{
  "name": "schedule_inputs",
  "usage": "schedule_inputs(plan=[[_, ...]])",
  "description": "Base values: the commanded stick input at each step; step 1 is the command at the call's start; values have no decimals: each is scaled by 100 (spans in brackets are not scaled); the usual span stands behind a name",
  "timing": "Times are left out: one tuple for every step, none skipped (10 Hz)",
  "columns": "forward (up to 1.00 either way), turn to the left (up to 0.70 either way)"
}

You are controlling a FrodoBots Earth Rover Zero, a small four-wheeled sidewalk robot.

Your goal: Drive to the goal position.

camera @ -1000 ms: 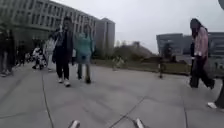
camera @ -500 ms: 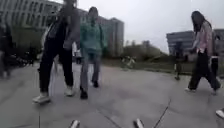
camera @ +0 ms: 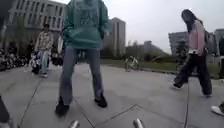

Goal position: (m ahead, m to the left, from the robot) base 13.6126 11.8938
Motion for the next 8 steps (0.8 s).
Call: schedule_inputs(plan=[[4,0],[4,0],[4,0],[4,0],[4,0],[4,0],[5,0],[11,0]])
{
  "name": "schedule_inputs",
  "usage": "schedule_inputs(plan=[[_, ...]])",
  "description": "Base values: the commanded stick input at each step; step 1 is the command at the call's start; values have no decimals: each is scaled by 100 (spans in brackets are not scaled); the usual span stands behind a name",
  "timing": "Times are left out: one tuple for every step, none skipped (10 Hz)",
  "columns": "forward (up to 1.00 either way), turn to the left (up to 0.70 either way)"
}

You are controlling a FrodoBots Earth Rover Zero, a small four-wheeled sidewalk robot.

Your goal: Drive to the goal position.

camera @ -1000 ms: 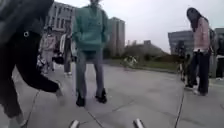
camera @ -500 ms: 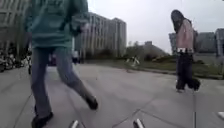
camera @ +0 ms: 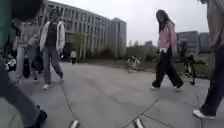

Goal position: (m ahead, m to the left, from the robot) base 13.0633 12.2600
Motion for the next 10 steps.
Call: schedule_inputs(plan=[[20,0],[72,0],[85,0],[85,1],[85,2],[85,24],[85,34],[85,34],[85,34],[85,34]])
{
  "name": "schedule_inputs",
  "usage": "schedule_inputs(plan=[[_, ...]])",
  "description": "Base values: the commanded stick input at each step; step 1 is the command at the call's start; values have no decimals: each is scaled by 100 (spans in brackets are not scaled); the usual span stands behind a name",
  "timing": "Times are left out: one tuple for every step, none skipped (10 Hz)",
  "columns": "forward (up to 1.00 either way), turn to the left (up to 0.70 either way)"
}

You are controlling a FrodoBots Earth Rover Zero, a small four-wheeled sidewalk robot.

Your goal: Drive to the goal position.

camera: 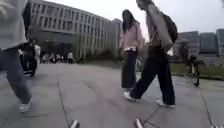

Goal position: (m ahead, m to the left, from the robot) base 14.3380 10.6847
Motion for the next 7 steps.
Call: schedule_inputs(plan=[[85,34],[85,34],[85,34],[85,29],[85,17],[85,6],[85,0]])
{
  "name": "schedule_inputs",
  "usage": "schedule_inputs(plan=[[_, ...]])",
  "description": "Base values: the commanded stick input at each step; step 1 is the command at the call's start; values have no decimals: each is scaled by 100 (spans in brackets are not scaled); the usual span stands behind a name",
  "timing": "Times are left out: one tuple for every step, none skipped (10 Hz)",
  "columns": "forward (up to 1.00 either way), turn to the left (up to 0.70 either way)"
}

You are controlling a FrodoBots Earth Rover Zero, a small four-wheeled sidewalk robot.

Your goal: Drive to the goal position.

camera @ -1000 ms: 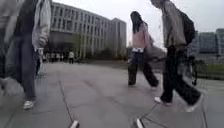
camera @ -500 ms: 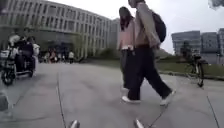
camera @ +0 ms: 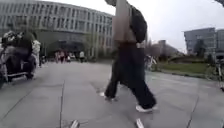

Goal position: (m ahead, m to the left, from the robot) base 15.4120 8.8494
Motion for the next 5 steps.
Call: schedule_inputs(plan=[[85,0],[85,0],[85,0],[85,0],[85,0]])
